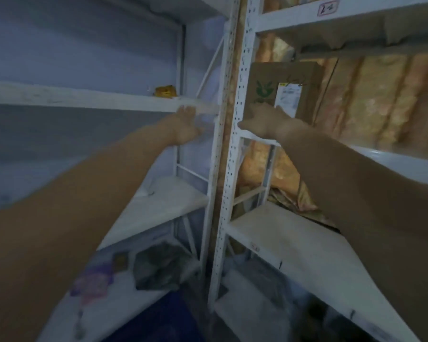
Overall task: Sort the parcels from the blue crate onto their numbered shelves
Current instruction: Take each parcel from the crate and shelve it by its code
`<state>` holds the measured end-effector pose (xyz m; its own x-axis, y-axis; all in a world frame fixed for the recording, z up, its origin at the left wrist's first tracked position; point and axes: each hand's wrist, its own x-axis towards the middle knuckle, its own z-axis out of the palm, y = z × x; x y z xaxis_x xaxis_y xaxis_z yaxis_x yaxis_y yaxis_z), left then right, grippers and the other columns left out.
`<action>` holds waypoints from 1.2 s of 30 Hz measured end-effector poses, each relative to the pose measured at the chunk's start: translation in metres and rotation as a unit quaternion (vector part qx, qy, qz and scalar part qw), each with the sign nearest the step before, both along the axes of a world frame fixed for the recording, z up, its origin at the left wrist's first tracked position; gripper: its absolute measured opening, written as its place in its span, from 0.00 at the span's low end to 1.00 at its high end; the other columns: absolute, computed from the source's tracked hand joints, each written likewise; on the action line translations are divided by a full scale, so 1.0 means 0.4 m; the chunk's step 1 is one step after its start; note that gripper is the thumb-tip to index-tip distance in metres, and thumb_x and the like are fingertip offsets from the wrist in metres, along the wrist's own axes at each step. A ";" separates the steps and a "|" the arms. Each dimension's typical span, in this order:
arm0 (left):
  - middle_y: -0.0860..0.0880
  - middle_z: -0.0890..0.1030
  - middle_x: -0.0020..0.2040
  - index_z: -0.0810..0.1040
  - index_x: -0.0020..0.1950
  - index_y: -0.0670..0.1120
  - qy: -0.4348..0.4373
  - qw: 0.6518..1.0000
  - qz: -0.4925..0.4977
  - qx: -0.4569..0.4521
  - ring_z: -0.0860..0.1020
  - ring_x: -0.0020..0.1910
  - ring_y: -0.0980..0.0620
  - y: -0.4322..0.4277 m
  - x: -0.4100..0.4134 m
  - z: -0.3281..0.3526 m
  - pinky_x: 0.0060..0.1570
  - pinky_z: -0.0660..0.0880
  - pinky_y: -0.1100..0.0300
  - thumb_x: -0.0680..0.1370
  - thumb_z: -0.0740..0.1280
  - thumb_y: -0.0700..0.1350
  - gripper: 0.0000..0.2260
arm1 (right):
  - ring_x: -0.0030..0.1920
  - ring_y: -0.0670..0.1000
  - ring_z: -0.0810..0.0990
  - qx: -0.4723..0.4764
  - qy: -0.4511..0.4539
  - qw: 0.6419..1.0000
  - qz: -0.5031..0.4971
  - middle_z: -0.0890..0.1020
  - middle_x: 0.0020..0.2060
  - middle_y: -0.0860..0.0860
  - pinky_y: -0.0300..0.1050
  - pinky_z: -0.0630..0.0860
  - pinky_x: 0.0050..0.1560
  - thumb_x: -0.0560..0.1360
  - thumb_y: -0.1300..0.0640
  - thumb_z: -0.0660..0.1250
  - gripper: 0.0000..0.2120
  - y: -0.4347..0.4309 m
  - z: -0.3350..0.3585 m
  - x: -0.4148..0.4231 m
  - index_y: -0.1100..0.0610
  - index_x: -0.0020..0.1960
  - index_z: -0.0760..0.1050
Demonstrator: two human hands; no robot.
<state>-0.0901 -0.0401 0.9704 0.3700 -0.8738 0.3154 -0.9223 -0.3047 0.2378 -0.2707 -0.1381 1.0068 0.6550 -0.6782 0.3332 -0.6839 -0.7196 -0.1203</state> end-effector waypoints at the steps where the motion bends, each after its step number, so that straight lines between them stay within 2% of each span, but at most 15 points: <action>1: 0.44 0.44 0.78 0.42 0.77 0.41 -0.008 1.000 0.003 0.001 0.45 0.77 0.46 0.033 0.003 -0.015 0.73 0.46 0.57 0.82 0.54 0.53 0.31 | 0.71 0.61 0.65 0.018 0.006 1.000 0.010 0.65 0.73 0.58 0.57 0.59 0.73 0.79 0.42 0.57 0.30 0.020 -0.015 0.017 0.57 0.76 0.60; 4: 0.45 0.43 0.78 0.42 0.77 0.41 0.000 0.999 0.047 0.022 0.43 0.77 0.47 0.134 0.041 -0.090 0.74 0.44 0.56 0.82 0.53 0.53 0.31 | 0.73 0.60 0.64 0.070 0.020 0.996 0.047 0.62 0.76 0.56 0.53 0.61 0.73 0.80 0.42 0.57 0.31 0.080 -0.082 0.082 0.56 0.77 0.56; 7: 0.45 0.42 0.78 0.42 0.77 0.41 0.034 0.992 0.107 0.054 0.42 0.77 0.48 0.225 0.107 -0.211 0.74 0.42 0.56 0.81 0.52 0.55 0.32 | 0.72 0.62 0.64 0.111 0.039 0.990 0.077 0.62 0.75 0.59 0.55 0.62 0.72 0.80 0.44 0.58 0.31 0.129 -0.197 0.150 0.62 0.76 0.58; 14: 0.45 0.44 0.78 0.44 0.77 0.42 0.116 0.967 0.175 0.143 0.44 0.77 0.49 0.387 0.253 -0.598 0.74 0.45 0.54 0.81 0.53 0.55 0.31 | 0.74 0.60 0.61 0.207 0.163 0.956 0.130 0.58 0.77 0.57 0.51 0.60 0.73 0.79 0.43 0.59 0.34 0.193 -0.598 0.343 0.59 0.77 0.54; 15: 0.45 0.44 0.78 0.45 0.77 0.42 0.132 0.961 0.182 0.164 0.46 0.77 0.49 0.403 0.273 -0.663 0.74 0.46 0.54 0.81 0.53 0.54 0.30 | 0.74 0.60 0.62 0.224 0.180 0.948 0.137 0.58 0.77 0.57 0.51 0.62 0.72 0.79 0.43 0.59 0.34 0.205 -0.668 0.370 0.59 0.78 0.54; 16: 0.44 0.46 0.78 0.50 0.77 0.42 0.151 0.955 0.181 0.179 0.52 0.77 0.49 0.417 0.292 -0.729 0.73 0.50 0.54 0.81 0.54 0.53 0.28 | 0.73 0.60 0.63 0.241 0.199 0.939 0.141 0.58 0.77 0.57 0.51 0.64 0.71 0.79 0.43 0.59 0.34 0.216 -0.742 0.395 0.58 0.77 0.54; 17: 0.42 0.50 0.78 0.55 0.75 0.43 0.172 0.951 0.176 0.189 0.60 0.74 0.49 0.431 0.309 -0.794 0.71 0.56 0.55 0.81 0.55 0.52 0.25 | 0.72 0.60 0.65 0.256 0.214 0.931 0.149 0.61 0.75 0.57 0.50 0.66 0.69 0.79 0.44 0.59 0.31 0.228 -0.814 0.417 0.58 0.76 0.57; 18: 0.41 0.52 0.78 0.59 0.73 0.43 0.191 0.946 0.169 0.199 0.64 0.71 0.50 0.447 0.326 -0.860 0.69 0.58 0.55 0.81 0.55 0.52 0.23 | 0.70 0.59 0.68 0.273 0.227 0.922 0.156 0.67 0.72 0.58 0.50 0.67 0.67 0.80 0.45 0.59 0.27 0.239 -0.886 0.437 0.58 0.74 0.62; 20: 0.43 0.47 0.78 0.50 0.77 0.42 0.227 0.929 0.172 0.235 0.53 0.77 0.47 0.483 0.357 -0.991 0.74 0.52 0.52 0.81 0.55 0.54 0.29 | 0.67 0.60 0.70 0.318 0.257 0.899 0.158 0.72 0.67 0.59 0.51 0.67 0.65 0.80 0.46 0.58 0.21 0.261 -1.027 0.473 0.56 0.69 0.67; 22: 0.44 0.44 0.78 0.43 0.77 0.42 0.254 0.907 0.184 0.281 0.46 0.77 0.47 0.521 0.394 -1.124 0.75 0.48 0.52 0.81 0.54 0.55 0.32 | 0.68 0.60 0.68 0.378 0.296 0.867 0.132 0.70 0.69 0.58 0.51 0.64 0.68 0.80 0.46 0.58 0.25 0.286 -1.161 0.505 0.58 0.73 0.63; 26: 0.44 0.50 0.78 0.47 0.77 0.42 0.320 0.864 0.201 0.334 0.52 0.77 0.47 0.590 0.462 -1.392 0.73 0.53 0.53 0.81 0.56 0.54 0.31 | 0.71 0.59 0.66 0.454 0.336 0.820 0.097 0.66 0.73 0.57 0.51 0.64 0.69 0.80 0.46 0.58 0.27 0.324 -1.430 0.558 0.58 0.74 0.61; 29: 0.47 0.44 0.79 0.43 0.78 0.45 0.355 0.828 0.190 0.390 0.46 0.77 0.49 0.629 0.508 -1.630 0.74 0.50 0.54 0.81 0.54 0.56 0.32 | 0.67 0.59 0.70 0.469 0.361 0.803 0.067 0.71 0.67 0.58 0.53 0.68 0.67 0.79 0.48 0.60 0.24 0.324 -1.668 0.578 0.58 0.71 0.64; 31: 0.49 0.42 0.78 0.41 0.77 0.47 0.377 0.809 0.184 0.411 0.43 0.77 0.52 0.662 0.509 -1.748 0.74 0.48 0.56 0.81 0.53 0.57 0.32 | 0.67 0.59 0.70 0.473 0.369 0.798 0.057 0.71 0.66 0.57 0.53 0.68 0.68 0.79 0.49 0.60 0.22 0.326 -1.776 0.567 0.58 0.70 0.65; 34: 0.50 0.41 0.78 0.40 0.77 0.47 0.436 0.776 0.185 0.417 0.41 0.77 0.54 0.654 0.521 -1.979 0.74 0.46 0.59 0.81 0.54 0.56 0.32 | 0.74 0.55 0.62 0.492 0.397 0.773 0.058 0.63 0.74 0.54 0.51 0.59 0.74 0.80 0.47 0.57 0.28 0.313 -2.004 0.586 0.57 0.76 0.56; 36: 0.52 0.41 0.78 0.40 0.77 0.48 0.493 0.754 0.191 0.390 0.44 0.77 0.54 0.623 0.523 -2.132 0.74 0.47 0.59 0.81 0.56 0.54 0.32 | 0.76 0.54 0.58 0.508 0.397 0.762 0.061 0.58 0.76 0.52 0.50 0.57 0.75 0.81 0.46 0.56 0.30 0.305 -2.156 0.622 0.55 0.78 0.52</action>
<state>0.1189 0.2092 0.1175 0.3600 -0.4215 -0.8323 -0.2241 -0.9051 0.3614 -0.0219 -0.0162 0.1446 0.4555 -0.2387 -0.8577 -0.7668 -0.5947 -0.2417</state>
